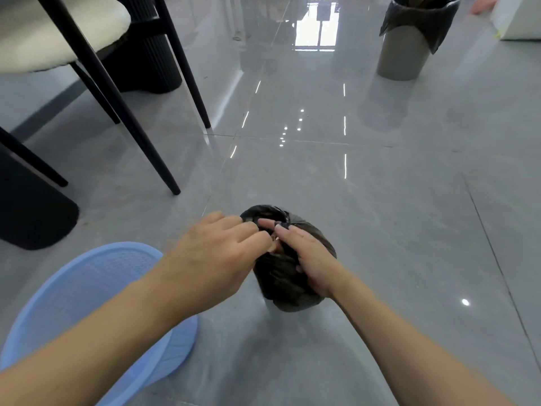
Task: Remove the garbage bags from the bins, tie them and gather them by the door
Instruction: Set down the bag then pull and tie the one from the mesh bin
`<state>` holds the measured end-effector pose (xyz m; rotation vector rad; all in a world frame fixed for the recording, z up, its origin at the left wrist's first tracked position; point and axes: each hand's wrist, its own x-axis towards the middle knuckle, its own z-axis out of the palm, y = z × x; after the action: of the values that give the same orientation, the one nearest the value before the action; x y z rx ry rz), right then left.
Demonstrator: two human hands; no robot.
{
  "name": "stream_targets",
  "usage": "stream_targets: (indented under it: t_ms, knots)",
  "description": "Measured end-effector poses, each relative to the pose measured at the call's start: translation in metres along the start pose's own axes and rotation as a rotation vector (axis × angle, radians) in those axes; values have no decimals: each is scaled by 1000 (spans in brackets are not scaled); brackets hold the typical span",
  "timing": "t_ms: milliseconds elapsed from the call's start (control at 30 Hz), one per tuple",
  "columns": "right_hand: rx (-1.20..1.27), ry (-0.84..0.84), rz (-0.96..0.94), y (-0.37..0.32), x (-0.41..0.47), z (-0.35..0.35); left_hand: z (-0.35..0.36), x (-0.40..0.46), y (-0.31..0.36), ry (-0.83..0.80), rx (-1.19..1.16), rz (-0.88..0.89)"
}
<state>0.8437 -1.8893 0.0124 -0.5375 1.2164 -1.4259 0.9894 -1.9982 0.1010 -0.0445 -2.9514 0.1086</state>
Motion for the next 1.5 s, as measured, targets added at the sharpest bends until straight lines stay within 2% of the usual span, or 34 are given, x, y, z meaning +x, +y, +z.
stream_targets:
  t_ms: [133, 233, 300, 400, 500, 667, 767, 833, 1000, 1167, 1233, 1333, 1433, 1500]
  knots:
    - [-329, -46, 30, -3, -6, -2, 3, -13, -14, -2, 61, -131]
    - [-638, -69, 37, 0, -5, -6, 12, -23, -17, -86, 86, -198]
    - [-732, -106, 105, 1, -5, -7, 19, -25, -18, -160, 100, -227]
    - [-716, -157, 156, 0, -6, -7, 23, -22, -20, -205, 109, -242]
    - [-667, -180, 162, 2, -3, -7, 23, -18, -24, -154, 49, -207]
    - [-552, -144, 273, -9, 0, -5, 21, 1, -35, -272, -180, -338]
    - [-438, -201, 355, -23, -5, -4, 19, 15, -41, -300, -327, -407]
    - [-475, -231, 409, -30, -6, -5, 18, 22, -42, -285, -468, -485]
    - [-993, -238, 495, -50, -8, 3, 33, 26, -36, -244, -821, -711]
    - [-1479, -191, 557, -90, -9, 20, 45, 23, -24, -158, -979, -797]
    - [-1661, -147, 483, -98, -6, 27, 46, 22, -20, -92, -1023, -812]
    - [-1910, -18, 232, -96, -9, 36, 43, 19, -20, 33, -1073, -853]
    - [-2186, 104, -364, -73, -19, 31, 44, 13, -25, 116, -1102, -861]
    - [-2226, 127, -545, -60, -25, 23, 47, 10, -25, 125, -1118, -855]
